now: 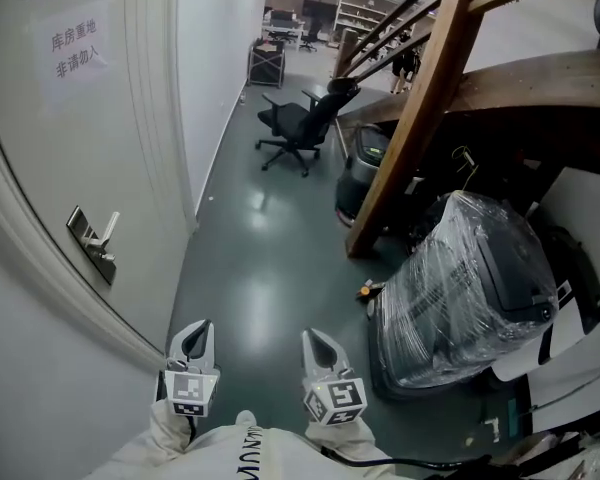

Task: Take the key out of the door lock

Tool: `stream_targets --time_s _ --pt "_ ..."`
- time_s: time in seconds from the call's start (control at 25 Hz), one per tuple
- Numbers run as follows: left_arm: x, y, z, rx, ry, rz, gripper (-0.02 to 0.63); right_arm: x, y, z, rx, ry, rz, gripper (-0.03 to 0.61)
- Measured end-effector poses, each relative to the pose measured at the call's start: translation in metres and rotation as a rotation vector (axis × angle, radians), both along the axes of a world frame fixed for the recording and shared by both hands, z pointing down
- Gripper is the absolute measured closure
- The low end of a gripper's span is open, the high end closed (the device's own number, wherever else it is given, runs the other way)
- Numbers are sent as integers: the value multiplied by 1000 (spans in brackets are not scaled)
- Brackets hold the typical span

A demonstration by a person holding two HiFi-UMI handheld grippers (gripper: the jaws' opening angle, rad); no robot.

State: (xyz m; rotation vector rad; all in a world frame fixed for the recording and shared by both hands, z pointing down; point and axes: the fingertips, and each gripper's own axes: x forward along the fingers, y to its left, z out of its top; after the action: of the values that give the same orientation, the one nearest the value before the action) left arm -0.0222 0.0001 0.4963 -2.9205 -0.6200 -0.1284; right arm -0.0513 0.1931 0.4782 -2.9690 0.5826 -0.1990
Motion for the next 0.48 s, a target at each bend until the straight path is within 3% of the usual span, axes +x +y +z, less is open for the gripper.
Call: stream_targets --time_s 0.28,0.48 --pt "51 -31 0 -17 2 -17 614 50 -31 -4 -21 7 -20 581" --pt "67 -34 16 -37 -33 -10 614 63 -32 2 -32 -5 5 581"
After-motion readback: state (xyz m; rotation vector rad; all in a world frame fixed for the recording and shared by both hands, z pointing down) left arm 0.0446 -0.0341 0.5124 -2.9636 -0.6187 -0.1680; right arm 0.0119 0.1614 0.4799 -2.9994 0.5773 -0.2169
